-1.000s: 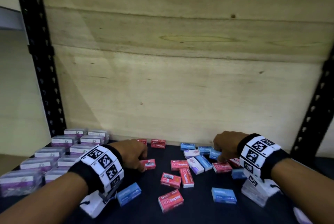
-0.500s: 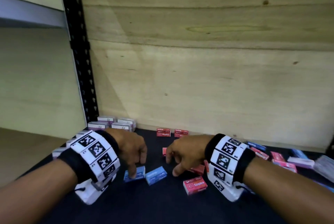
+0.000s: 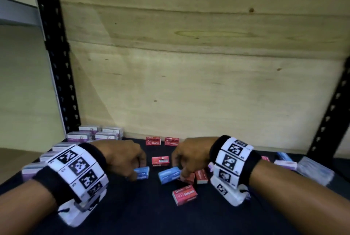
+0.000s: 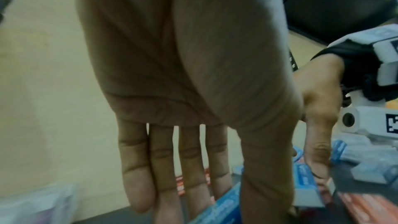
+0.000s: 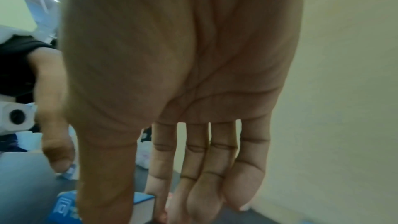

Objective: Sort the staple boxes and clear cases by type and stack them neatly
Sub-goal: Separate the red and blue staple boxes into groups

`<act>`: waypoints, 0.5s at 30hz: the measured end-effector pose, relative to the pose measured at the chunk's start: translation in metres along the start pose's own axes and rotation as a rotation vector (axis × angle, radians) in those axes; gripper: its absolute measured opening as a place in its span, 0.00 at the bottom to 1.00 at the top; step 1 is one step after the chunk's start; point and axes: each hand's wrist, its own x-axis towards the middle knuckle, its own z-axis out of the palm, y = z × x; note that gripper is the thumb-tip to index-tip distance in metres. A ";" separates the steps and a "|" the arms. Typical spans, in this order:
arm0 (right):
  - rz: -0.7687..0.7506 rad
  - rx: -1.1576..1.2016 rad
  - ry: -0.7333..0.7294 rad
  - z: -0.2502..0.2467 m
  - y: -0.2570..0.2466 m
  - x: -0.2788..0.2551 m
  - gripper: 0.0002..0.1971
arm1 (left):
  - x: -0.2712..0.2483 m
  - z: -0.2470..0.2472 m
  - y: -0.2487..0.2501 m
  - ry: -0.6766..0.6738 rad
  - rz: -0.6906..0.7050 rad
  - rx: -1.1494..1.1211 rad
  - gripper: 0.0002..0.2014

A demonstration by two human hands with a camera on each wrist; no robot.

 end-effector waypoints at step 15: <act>0.466 0.043 -0.039 0.036 0.120 -0.103 0.17 | 0.076 -0.008 0.157 0.064 0.366 0.223 0.16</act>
